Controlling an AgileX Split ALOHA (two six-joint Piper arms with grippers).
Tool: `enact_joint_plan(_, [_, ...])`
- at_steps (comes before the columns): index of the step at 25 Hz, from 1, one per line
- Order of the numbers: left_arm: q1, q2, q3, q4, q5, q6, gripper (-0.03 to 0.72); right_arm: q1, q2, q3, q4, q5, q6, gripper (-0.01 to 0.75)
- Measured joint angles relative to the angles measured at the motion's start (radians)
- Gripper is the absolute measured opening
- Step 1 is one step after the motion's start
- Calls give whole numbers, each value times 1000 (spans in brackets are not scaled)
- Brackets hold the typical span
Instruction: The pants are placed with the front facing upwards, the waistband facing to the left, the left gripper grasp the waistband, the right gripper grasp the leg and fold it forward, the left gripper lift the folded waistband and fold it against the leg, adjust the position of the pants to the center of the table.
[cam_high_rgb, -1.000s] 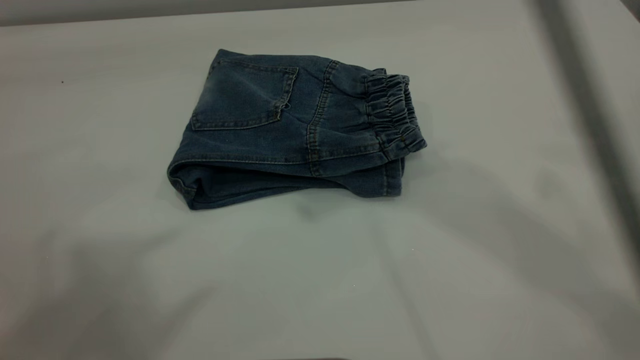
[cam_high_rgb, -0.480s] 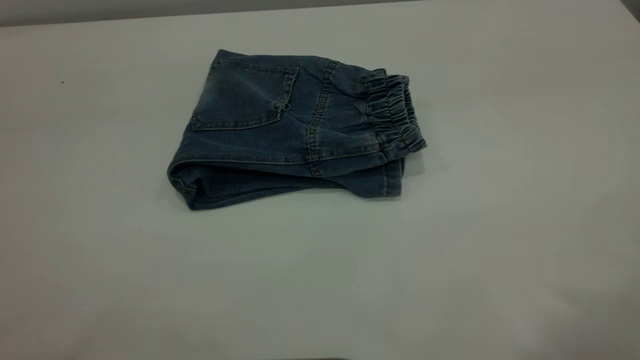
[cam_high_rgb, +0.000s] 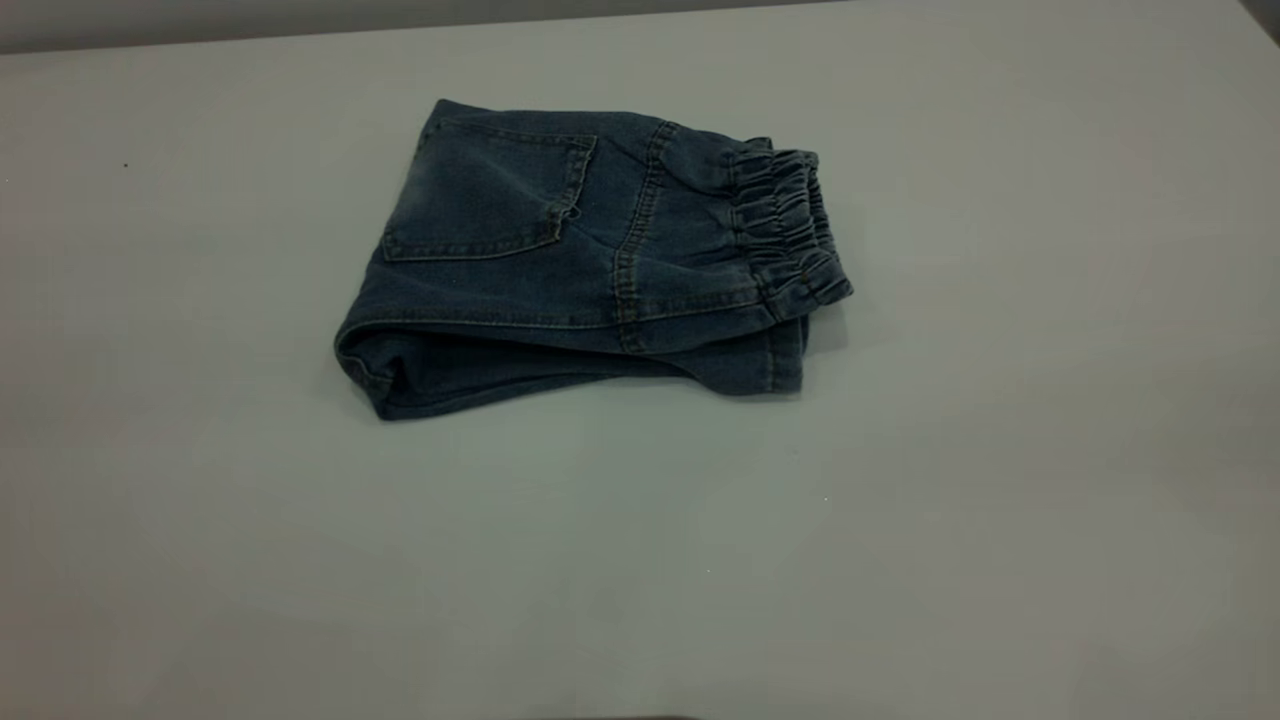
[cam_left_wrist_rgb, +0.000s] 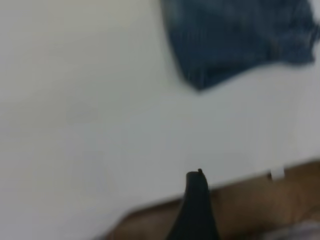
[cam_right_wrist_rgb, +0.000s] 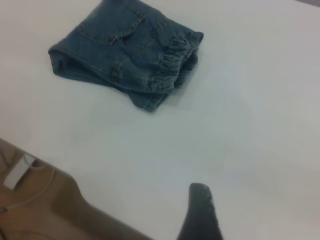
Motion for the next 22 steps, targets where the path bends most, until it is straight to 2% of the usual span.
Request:
enact_joint_plan(4, [0,-54,166,2,0,-7,549,0,-47,132,1,-7,23,461])
enact_joint_plan(8, [0,-109,263,9,-3,-5,549,0,-46,205,18,-7,27,461])
enact_joint_plan(17, [0,-192,325,67,-30,88,549,0,-46,224,42,-29,28,457])
enact_joint_plan(22, [0,-194,340,34,-45,112,549,0,-46,225,42,-30,28,457])
